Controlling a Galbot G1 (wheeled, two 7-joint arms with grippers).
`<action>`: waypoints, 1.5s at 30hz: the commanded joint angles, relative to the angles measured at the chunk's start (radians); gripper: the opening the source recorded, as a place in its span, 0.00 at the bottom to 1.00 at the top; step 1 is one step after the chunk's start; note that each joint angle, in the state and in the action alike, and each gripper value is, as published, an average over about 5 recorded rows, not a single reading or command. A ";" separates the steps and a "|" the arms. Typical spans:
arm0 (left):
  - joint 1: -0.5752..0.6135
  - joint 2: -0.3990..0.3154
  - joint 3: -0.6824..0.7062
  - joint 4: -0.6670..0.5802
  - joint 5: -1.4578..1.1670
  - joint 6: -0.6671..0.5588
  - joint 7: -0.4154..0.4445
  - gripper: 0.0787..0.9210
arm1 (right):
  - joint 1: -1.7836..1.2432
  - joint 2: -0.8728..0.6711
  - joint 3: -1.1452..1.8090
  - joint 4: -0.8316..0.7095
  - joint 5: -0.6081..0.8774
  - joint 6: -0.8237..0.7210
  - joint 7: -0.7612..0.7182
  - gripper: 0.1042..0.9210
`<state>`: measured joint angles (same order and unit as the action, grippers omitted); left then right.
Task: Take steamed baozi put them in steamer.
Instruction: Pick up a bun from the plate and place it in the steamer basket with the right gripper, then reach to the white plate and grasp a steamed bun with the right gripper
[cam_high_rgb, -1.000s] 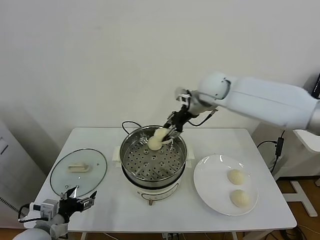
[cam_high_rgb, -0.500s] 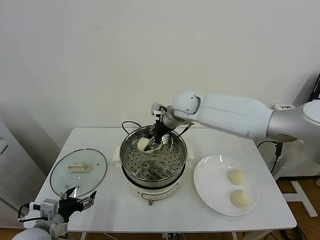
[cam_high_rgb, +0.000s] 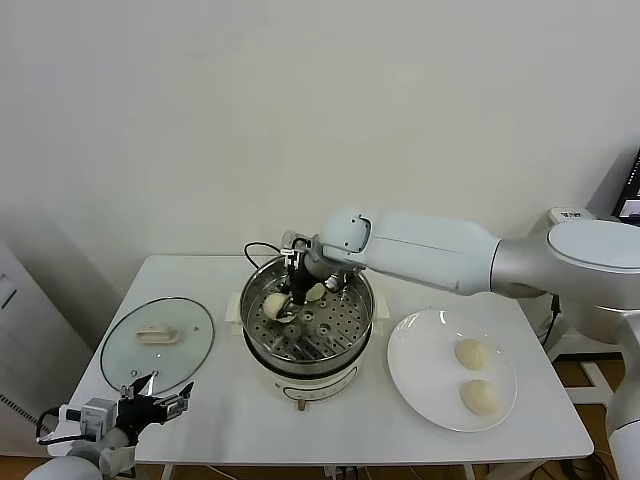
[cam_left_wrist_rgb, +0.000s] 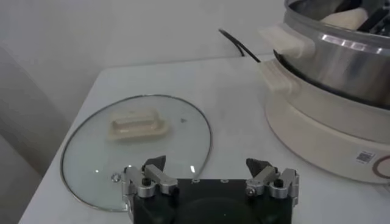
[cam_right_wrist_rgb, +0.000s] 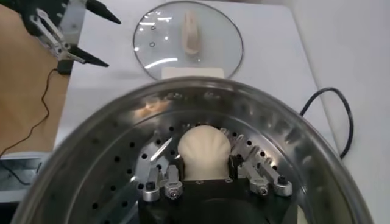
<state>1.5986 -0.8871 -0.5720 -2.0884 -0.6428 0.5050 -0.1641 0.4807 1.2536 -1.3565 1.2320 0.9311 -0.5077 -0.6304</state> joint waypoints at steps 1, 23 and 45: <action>0.001 -0.001 0.000 0.000 0.000 0.000 0.000 0.88 | -0.023 0.019 0.013 -0.013 -0.006 -0.009 0.028 0.59; 0.012 -0.019 -0.008 -0.017 0.009 -0.001 0.001 0.88 | 0.485 -0.532 -0.263 0.231 -0.218 0.165 -0.487 0.88; 0.023 -0.025 -0.014 -0.027 0.014 -0.002 0.001 0.88 | 0.072 -0.826 -0.109 0.280 -0.625 0.305 -0.527 0.88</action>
<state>1.6210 -0.9110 -0.5860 -2.1145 -0.6296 0.5024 -0.1634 0.7344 0.5330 -1.5563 1.4958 0.4716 -0.2589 -1.1196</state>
